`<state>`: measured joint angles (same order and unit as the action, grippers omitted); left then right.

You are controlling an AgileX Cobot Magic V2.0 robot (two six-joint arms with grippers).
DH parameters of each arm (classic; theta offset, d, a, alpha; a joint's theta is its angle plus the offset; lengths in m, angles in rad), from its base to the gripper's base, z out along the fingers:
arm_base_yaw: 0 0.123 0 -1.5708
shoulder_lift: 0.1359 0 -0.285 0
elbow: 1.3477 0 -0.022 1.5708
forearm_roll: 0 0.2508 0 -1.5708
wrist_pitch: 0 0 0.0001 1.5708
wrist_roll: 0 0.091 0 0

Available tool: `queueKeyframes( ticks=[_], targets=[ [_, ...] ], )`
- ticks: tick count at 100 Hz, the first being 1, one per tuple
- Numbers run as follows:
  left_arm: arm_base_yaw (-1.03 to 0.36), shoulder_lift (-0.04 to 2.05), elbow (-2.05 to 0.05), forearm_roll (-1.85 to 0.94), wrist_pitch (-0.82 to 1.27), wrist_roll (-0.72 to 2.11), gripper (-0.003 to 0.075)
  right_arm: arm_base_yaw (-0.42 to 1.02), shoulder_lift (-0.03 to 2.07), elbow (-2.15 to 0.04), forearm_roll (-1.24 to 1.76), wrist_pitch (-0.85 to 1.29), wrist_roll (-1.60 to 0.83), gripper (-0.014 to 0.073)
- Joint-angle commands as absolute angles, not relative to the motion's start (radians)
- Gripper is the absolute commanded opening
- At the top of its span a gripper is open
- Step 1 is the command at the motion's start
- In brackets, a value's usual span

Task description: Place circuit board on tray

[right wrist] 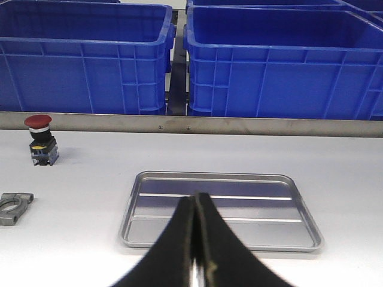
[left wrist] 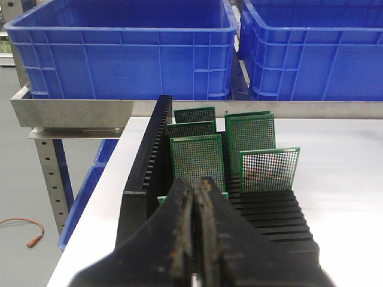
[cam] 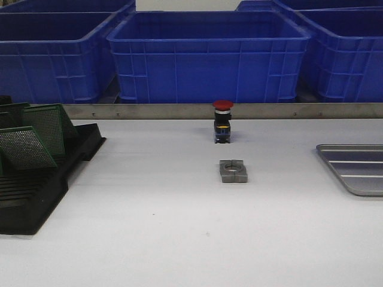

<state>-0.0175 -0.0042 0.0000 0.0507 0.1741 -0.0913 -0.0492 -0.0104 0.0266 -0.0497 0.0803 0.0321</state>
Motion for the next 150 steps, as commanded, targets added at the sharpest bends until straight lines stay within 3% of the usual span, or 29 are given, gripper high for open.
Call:
queueKeyframes(
  ticks=[1,35,67,112,141,150],
  targets=[
    [-0.026,-0.036,0.049,0.048,0.091,-0.097,-0.0020,-0.053,-0.037,0.014,-0.048,0.006,0.024,-0.0061],
    [-0.026,-0.036,0.049,0.048,0.082,-0.097,-0.0020,-0.053,-0.037,0.014,-0.048,0.006,0.024,-0.0061],
    [-0.024,-0.036,0.027,0.048,-0.085,-0.097,-0.0020,-0.053,-0.037,0.014,-0.048,0.006,0.024,-0.0061],
    [-0.024,0.131,-0.383,0.046,0.477,-0.097,-0.0020,-0.053,-0.037,0.014,-0.048,0.006,0.024,-0.0061],
    [-0.024,0.422,-0.567,0.041,0.600,-0.097,-0.0018,-0.053,-0.037,0.014,-0.048,0.006,0.024,-0.0061],
    [-0.024,0.504,-0.610,0.037,0.626,-0.097,0.0034,-0.053,-0.037,0.014,-0.048,0.006,0.024,-0.0061]
  ],
)
